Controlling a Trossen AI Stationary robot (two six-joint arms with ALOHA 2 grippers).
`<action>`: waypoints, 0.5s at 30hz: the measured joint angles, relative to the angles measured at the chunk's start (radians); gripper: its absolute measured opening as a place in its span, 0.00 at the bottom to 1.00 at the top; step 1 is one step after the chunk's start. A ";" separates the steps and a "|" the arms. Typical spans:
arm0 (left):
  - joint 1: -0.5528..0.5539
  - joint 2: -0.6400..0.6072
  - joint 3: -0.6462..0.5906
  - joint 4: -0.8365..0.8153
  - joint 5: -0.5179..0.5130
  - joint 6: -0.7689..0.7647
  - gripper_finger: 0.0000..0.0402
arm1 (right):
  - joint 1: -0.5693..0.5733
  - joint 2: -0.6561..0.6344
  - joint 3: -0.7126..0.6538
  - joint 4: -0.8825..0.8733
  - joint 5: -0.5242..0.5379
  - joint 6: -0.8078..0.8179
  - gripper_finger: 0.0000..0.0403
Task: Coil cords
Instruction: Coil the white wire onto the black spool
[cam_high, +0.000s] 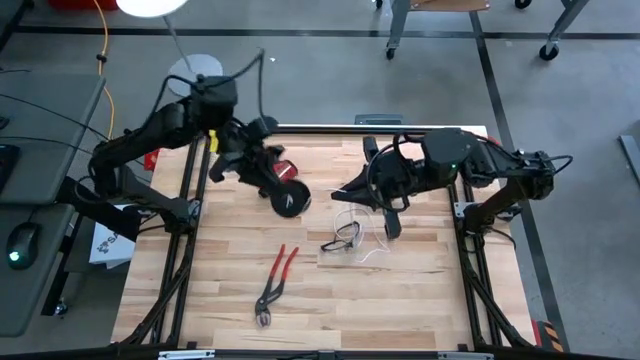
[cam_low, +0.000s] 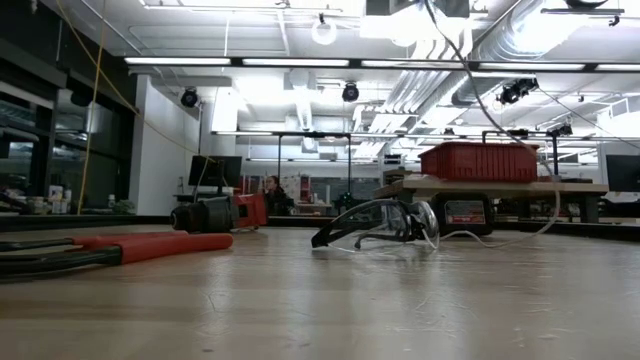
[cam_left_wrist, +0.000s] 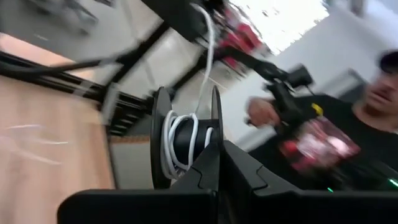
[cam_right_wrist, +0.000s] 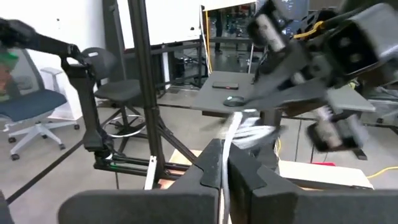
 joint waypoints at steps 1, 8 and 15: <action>-0.012 0.013 0.000 0.021 0.023 -0.012 0.00 | -0.007 0.000 0.000 0.000 -0.006 0.000 0.00; -0.075 0.108 0.000 0.312 0.140 -0.154 0.00 | -0.051 0.002 0.000 0.047 -0.071 -0.004 0.00; -0.086 0.206 0.000 0.761 0.189 -0.368 0.00 | -0.068 0.016 0.000 0.078 -0.103 -0.022 0.00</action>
